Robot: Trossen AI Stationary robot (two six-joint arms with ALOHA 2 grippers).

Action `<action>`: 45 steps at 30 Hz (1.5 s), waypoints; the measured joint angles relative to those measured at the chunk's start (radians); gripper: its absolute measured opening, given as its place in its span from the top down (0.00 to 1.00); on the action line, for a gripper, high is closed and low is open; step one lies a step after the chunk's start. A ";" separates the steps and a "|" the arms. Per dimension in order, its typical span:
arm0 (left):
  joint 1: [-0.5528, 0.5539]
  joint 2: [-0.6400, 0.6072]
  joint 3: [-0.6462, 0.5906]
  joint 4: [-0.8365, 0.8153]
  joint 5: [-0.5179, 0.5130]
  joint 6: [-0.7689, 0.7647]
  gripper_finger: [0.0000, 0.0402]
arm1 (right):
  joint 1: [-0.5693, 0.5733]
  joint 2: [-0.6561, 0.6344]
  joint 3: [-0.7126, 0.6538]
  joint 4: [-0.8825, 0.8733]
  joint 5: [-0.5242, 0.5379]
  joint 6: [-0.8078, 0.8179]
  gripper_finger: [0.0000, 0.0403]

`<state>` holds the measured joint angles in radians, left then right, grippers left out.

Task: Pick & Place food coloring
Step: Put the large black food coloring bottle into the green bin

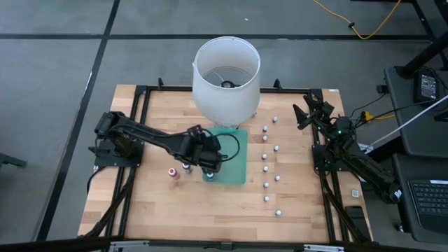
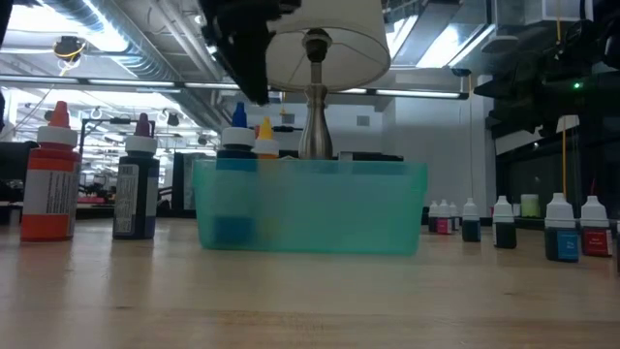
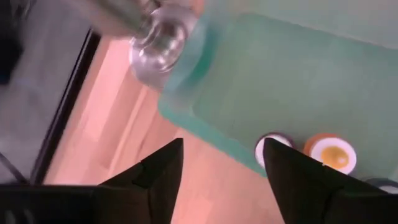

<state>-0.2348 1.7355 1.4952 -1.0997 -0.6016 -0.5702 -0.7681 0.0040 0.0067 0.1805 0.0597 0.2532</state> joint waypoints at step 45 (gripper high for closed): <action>-0.157 -0.034 -0.185 -0.167 0.251 -0.702 0.30 | 0.000 0.000 0.000 0.000 0.000 0.000 0.01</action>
<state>-0.3920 1.7011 1.3098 -1.2665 -0.3508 -1.2722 -0.7677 0.0040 0.0067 0.1802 0.0597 0.2534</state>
